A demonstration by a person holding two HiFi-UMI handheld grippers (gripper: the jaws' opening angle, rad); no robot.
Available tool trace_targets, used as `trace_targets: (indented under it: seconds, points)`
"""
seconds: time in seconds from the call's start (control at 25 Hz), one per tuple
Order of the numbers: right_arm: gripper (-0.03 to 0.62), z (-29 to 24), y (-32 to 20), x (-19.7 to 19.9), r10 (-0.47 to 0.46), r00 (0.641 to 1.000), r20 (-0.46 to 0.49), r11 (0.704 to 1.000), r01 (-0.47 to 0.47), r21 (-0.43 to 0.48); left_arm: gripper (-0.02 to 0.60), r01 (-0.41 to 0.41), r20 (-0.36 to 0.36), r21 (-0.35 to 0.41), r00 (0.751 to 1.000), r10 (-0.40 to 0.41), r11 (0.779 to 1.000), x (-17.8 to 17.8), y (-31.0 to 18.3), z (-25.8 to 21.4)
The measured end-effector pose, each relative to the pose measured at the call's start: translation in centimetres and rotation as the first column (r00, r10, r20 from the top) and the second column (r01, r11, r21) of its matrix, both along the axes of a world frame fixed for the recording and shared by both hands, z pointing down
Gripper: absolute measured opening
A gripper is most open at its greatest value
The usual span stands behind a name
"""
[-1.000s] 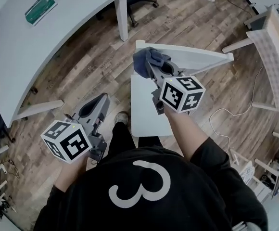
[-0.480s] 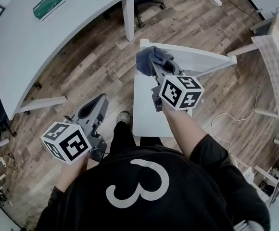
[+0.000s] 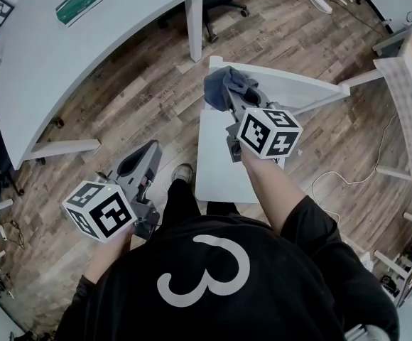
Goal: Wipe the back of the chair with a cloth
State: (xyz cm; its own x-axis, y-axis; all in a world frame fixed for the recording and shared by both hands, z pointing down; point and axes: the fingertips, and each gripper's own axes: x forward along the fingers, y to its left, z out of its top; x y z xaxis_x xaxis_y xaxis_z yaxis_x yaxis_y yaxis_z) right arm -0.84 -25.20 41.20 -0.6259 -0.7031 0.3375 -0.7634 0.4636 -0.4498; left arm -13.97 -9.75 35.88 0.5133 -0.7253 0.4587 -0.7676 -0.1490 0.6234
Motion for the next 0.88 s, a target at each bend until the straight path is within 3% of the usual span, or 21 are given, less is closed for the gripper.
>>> trace_targets:
  seconds: [0.44,0.88]
  points:
    - [0.048,0.0,-0.2,1.6,0.007,1.000,0.005,1.000,-0.007,-0.005,0.014,0.027,0.000,0.000,1.000,-0.027,1.000,0.6,0.5,-0.1]
    - [0.049,0.3,-0.3,7.2,0.061,0.998,-0.014,0.998,-0.061,0.001,0.014,-0.010,-0.015,0.000,1.000,0.010,1.000,4.5,0.0,0.5]
